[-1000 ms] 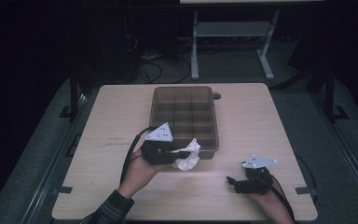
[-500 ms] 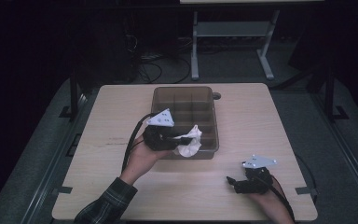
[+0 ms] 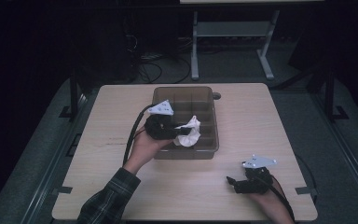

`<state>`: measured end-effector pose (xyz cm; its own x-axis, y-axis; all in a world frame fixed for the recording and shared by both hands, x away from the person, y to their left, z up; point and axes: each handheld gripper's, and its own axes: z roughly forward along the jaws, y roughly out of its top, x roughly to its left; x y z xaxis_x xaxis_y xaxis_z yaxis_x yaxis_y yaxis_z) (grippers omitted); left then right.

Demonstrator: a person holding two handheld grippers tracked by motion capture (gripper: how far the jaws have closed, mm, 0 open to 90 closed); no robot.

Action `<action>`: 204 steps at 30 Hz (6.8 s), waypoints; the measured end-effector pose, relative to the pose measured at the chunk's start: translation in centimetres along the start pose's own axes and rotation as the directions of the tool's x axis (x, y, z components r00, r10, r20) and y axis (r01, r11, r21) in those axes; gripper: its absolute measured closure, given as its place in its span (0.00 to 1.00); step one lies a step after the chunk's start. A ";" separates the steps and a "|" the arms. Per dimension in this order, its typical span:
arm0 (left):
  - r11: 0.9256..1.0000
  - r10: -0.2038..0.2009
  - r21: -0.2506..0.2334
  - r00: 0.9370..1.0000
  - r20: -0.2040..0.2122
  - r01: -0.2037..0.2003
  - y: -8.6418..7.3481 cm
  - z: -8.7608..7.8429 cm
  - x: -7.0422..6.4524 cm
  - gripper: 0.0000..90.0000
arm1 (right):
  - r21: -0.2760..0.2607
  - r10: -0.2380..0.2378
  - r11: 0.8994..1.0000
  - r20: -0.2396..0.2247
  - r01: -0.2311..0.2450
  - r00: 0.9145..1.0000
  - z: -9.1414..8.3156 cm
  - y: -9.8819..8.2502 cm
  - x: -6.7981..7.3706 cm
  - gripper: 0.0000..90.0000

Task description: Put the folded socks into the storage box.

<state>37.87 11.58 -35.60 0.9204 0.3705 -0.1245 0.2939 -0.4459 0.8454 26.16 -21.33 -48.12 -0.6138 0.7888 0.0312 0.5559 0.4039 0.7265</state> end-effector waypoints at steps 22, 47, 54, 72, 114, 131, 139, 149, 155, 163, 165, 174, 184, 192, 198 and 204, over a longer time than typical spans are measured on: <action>0.996 -0.044 0.079 0.994 -0.100 0.052 -2.0 3.3 4.0 0.88 | 0.002 -0.001 1.000 0.001 0.001 1.000 0.0 0.0 0.0 0.16; 0.926 0.028 0.376 0.983 -0.183 0.044 -1.4 7.1 4.2 0.88 | 0.001 0.001 1.000 -0.002 -0.001 1.000 0.0 0.0 0.0 0.16; 0.912 0.003 0.405 0.984 -0.177 0.070 -1.4 7.6 4.7 0.88 | 0.001 0.001 1.000 -0.001 -0.001 1.000 0.0 0.0 0.0 0.16; 0.864 -0.048 0.484 0.978 -0.202 0.142 -2.2 9.8 5.6 0.88 | 0.002 -0.002 1.000 0.000 0.002 1.000 0.0 0.0 0.0 0.16; 0.852 -0.042 0.506 0.982 -0.187 0.133 -1.5 9.8 4.7 1.00 | 0.003 -0.001 1.000 -0.001 0.001 1.000 0.0 0.0 0.0 0.16; 0.911 -0.047 0.398 0.984 -0.173 0.113 -0.6 5.9 4.6 0.78 | 0.001 0.001 1.000 -0.004 -0.001 1.000 0.0 0.0 0.0 0.16; 0.930 -0.044 0.350 0.980 -0.195 0.112 -1.0 3.5 4.2 0.48 | 0.002 -0.004 1.000 0.000 0.004 1.000 0.0 0.0 0.0 0.16; 0.951 -0.021 0.296 0.976 -0.218 0.087 -2.0 0.6 3.3 0.24 | 0.003 -0.002 1.000 0.001 0.002 1.000 0.0 0.0 0.0 0.16; 0.962 -0.013 0.264 0.972 -0.234 0.077 -2.6 -1.2 2.5 0.17 | 0.003 -0.001 1.000 0.001 0.001 1.000 0.0 0.0 0.0 0.16; 0.969 -0.004 0.240 0.968 -0.251 0.066 -4.0 -3.4 1.5 0.15 | 0.002 -0.001 1.000 0.002 0.001 1.000 0.0 0.0 0.0 0.16; 0.971 0.000 0.233 0.965 -0.263 0.063 -4.4 -3.9 1.2 0.15 | 0.002 -0.001 1.000 0.002 0.001 1.000 0.0 0.0 0.0 0.16; 0.982 -0.001 0.179 0.958 -0.286 0.054 -6.2 -6.5 0.4 0.15 | 0.002 -0.001 1.000 0.004 0.001 1.000 0.0 0.0 0.0 0.16; 0.990 -0.004 0.130 0.950 -0.313 0.047 -9.3 -8.6 -0.4 0.15 | 0.003 0.001 1.000 0.004 -0.001 1.000 0.0 0.0 0.0 0.16; 0.993 -0.016 0.103 0.939 -0.344 0.055 -12.2 -9.7 -1.1 0.15 | 0.003 0.002 1.000 0.005 -0.002 1.000 0.0 0.0 0.1 0.16; 0.994 -0.031 0.089 0.927 -0.373 0.069 -14.3 -10.5 -1.2 0.15 | 0.003 0.002 1.000 0.006 -0.002 1.000 0.0 0.0 0.1 0.16; 0.992 -0.054 0.084 0.921 -0.385 0.093 -16.2 -10.9 -1.2 0.15 | 0.003 0.002 1.000 0.006 -0.002 1.000 0.0 0.0 0.1 0.16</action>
<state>29.16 27.25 -43.44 0.7330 0.6791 0.0392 0.3991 -0.4761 0.7836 26.08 -21.31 -48.13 -0.6093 0.7924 0.0281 0.5586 0.4038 0.7245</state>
